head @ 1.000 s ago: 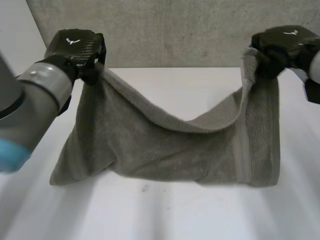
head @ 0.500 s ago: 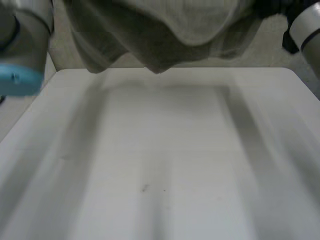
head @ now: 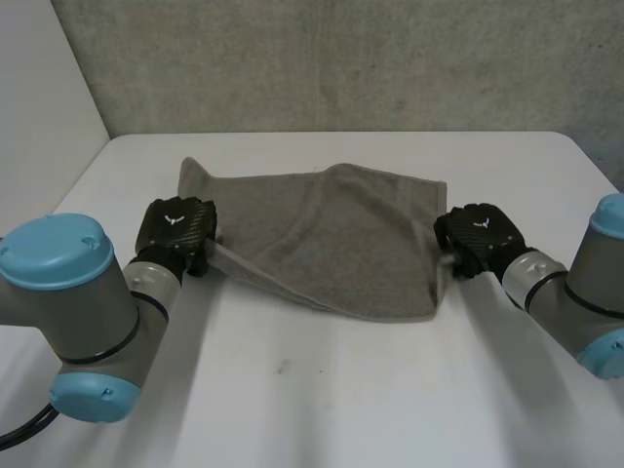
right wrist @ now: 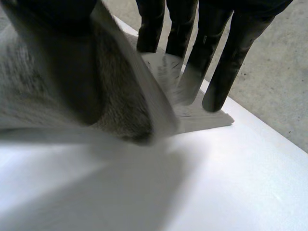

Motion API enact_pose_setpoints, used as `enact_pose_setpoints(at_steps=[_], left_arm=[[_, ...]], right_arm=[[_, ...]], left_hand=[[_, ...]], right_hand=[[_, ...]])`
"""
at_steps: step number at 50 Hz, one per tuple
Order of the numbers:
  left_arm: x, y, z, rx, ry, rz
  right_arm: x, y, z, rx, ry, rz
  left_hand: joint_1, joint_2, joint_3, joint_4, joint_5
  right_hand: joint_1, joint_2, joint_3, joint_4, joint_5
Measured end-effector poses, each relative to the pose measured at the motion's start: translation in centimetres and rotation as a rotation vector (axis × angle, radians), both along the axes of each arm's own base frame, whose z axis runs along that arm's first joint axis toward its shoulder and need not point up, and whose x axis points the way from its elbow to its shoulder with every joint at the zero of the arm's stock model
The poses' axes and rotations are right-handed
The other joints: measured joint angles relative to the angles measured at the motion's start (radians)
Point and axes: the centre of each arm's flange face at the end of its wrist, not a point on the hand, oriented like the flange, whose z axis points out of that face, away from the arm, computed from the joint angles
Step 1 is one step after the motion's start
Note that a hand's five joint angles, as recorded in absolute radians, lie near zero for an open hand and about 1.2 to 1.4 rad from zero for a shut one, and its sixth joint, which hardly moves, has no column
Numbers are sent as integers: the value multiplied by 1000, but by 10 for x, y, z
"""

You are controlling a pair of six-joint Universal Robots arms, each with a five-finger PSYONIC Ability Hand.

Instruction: Fold the towel.

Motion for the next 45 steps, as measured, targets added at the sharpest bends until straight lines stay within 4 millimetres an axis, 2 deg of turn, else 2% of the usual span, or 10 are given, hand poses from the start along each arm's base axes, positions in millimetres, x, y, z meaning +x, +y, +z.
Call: enact_pose_setpoints(at_steps=[6,16,28,30,34,36,41,45], left_arm=[[0,1,3,-3,2,0],[0,2,3,-1,2,0],[1,3,1,5,-2,-1],[1,3,1,6,-2,-1],[1,3,0,8,-4,-1],[1,4,-1,10,-6,-1],[3,7,-4,24,-14,0],[7,15,-9,46,-25,-1]], right_arm=[[-1,16,1,-34,36,16],[-2,39,0,-183,138,60],[-2,59,-16,-318,271,148],[-2,60,-18,-330,287,158],[-1,61,-23,-355,315,177],[-1,61,-23,-367,321,181],[-3,57,-15,-380,298,152],[-17,41,6,-318,188,11]], left_hand=[[0,0,0,0,0],[0,0,0,0,0],[0,0,0,0,0],[0,0,0,0,0],[0,0,0,0,0],[0,0,0,0,0],[0,0,0,0,0],[0,0,0,0,0]], right_hand=[[-138,-118,-136,-149,-163],[-145,-118,-136,-151,-166],[-108,-111,-115,-130,-105],[15,13,0,-15,13],[543,549,512,504,531],[616,620,601,593,619],[616,620,612,609,627],[616,620,612,609,627]])
